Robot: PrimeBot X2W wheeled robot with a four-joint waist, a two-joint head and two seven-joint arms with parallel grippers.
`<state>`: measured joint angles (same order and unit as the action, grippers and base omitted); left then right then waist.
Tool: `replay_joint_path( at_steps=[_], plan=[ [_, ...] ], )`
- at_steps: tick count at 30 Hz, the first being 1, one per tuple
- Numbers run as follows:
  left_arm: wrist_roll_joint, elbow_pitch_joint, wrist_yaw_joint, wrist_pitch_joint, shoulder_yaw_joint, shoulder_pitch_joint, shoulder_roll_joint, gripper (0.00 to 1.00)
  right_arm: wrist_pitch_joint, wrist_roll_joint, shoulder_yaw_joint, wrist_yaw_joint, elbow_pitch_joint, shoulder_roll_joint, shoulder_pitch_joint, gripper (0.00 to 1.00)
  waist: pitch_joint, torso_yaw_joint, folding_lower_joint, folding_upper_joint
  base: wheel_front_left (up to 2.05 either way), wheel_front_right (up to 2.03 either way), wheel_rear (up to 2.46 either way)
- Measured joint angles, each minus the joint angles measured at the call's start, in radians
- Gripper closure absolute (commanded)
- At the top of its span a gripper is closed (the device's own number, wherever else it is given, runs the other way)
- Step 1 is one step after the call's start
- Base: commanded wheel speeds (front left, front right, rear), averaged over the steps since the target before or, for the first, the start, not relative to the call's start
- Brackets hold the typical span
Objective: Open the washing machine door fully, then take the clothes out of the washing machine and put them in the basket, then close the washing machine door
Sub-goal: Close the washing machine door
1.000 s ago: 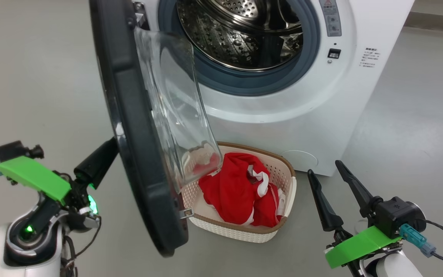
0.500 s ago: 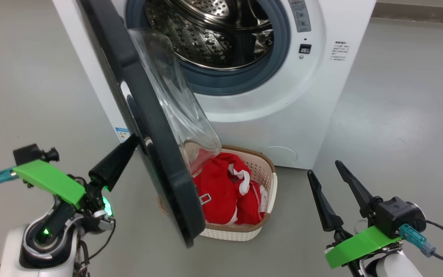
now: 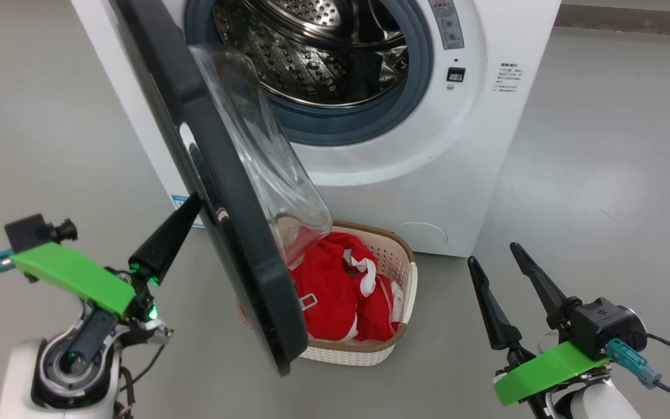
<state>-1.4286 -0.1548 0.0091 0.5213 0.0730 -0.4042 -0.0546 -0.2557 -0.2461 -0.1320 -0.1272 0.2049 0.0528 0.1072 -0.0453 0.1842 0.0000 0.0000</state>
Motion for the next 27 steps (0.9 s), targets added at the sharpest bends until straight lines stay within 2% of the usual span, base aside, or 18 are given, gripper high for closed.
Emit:
replay_joint_path(
  at_steps=[4, 7, 12, 17, 20, 23, 27],
  plan=[
    [0.157, 0.017, -0.042, -0.091, -0.030, 0.051, -0.052, 0.00, 0.000, 0.000, -0.003, 0.000, 0.000, 0.000, -0.001, 0.00, 0.006, 0.014, 0.0000, 0.0000, 0.00, 0.00, 0.00],
    [0.359, 0.024, -0.085, -0.208, -0.076, 0.090, -0.123, 0.00, 0.000, 0.000, -0.003, 0.000, 0.001, 0.000, -0.002, 0.00, 0.014, 0.023, 0.0000, 0.0000, 0.00, 0.00, 0.00],
    [0.543, 0.062, -0.124, -0.403, -0.144, 0.139, -0.150, 0.00, 0.000, 0.000, -0.002, 0.000, 0.000, 0.000, -0.004, 0.00, 0.028, 0.031, 0.0000, 0.0000, 0.00, 0.00, 0.00],
    [0.748, 0.072, -0.132, -0.588, -0.217, 0.186, -0.213, 0.00, 0.000, 0.000, -0.004, 0.000, 0.000, 0.000, -0.006, 0.00, 0.030, 0.034, 0.0000, 0.0000, 0.00, 0.00, 0.00],
    [0.834, 0.074, -0.133, -0.680, -0.239, 0.201, -0.227, 0.00, 0.000, 0.000, -0.005, 0.000, 0.000, 0.000, -0.006, 0.00, 0.029, 0.030, 0.0000, 0.0000, 0.00, 0.00, 0.00],
    [0.905, 0.087, -0.131, -0.730, -0.250, 0.214, -0.245, 0.00, 0.000, -0.001, -0.004, 0.000, -0.001, 0.000, -0.006, 0.00, 0.030, 0.025, 0.0000, 0.0000, 0.00, 0.00, 0.00],
    [0.958, 0.096, -0.105, -0.754, -0.261, 0.261, -0.246, 0.00, 0.000, -0.008, -0.003, 0.000, -0.002, 0.000, -0.007, 0.00, 0.032, 0.021, 0.0000, 0.0000, 0.00, 0.00, 0.00]
  ],
)
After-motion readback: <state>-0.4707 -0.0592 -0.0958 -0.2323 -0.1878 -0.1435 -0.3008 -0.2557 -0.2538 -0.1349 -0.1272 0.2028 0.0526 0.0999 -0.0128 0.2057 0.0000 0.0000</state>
